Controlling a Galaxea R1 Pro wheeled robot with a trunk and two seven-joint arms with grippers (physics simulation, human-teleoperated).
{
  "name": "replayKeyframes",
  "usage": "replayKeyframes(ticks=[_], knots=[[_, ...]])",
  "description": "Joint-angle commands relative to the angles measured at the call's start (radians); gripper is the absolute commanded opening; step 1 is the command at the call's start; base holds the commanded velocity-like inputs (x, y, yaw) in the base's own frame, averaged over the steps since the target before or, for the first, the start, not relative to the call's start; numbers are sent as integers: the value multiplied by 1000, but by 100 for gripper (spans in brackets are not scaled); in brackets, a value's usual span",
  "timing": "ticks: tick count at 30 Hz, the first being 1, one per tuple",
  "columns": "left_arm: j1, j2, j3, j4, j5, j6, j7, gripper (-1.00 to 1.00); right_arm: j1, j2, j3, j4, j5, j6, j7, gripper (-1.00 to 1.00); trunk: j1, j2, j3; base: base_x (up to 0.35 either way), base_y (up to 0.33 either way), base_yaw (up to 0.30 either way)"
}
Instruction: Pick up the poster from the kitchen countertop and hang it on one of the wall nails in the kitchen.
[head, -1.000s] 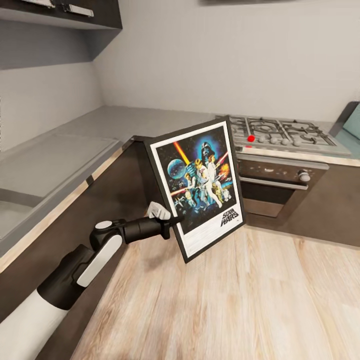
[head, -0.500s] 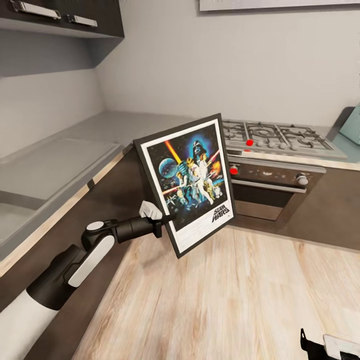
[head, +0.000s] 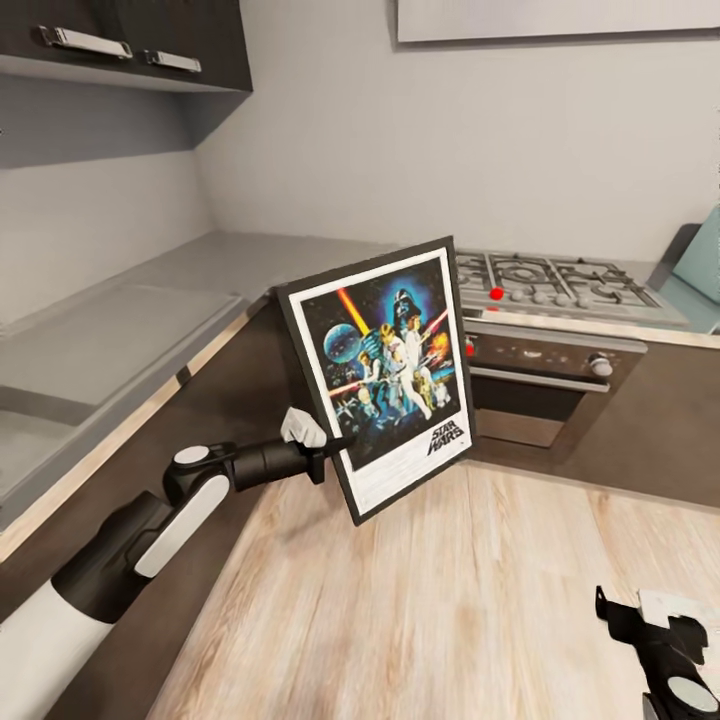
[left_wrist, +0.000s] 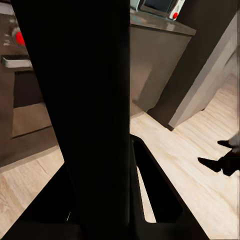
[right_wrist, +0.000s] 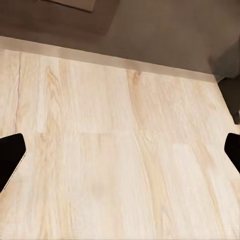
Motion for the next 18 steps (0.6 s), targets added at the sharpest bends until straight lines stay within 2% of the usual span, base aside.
replayKeyframes(ticks=[1, 2, 4, 7, 11, 12, 14, 17, 18], knots=[[-1, 7, -10, -1, 9, 7, -9, -100, -27, -10, 1, -1, 0, 41, 29, 100, 0, 0, 1, 0, 0, 0], [-1, 19, -18, 0, 8, 7, -47, -100, -61, -27, 1, -1, 0, 81, 103, 100, 0, 0, 3, 0, 0, 0], [-1, 27, -21, 0, 8, 8, -83, -100, -81, -40, 1, 0, 1, 107, 161, 100, 0, 0, 6, 0, 0, 0], [-1, 45, -24, 2, 7, 8, -156, -100, -123, -73, 1, 4, 1, 178, 311, 100, 0, 0, 11, 0, 0, 0], [-1, 71, -26, 3, 6, 8, -188, -100, -154, -101, -3, 6, 3, 219, 508, 100, 0, 0, 13, 0, 0, 0], [-1, 79, -26, 3, 6, 8, -193, -100, -158, -105, -31, 8, 4, 224, 563, 100, 0, 0, 13, 0, 0, 0], [-1, 82, -27, 3, 5, 8, -195, -100, -160, -107, -56, 9, 3, 226, 590, 100, 0, 0, 13, 0, 0, 0], [-1, 88, -41, 3, 2, 9, -197, -100, -165, -114, -96, 11, 4, 226, 681, 100, 0, 0, 13, 0, 0, 0], [-1, 90, -50, 5, 2, 9, -198, -100, -166, -122, -109, 12, 6, 224, 738, 100, 0, 0, 13, 0, 0, 0]])
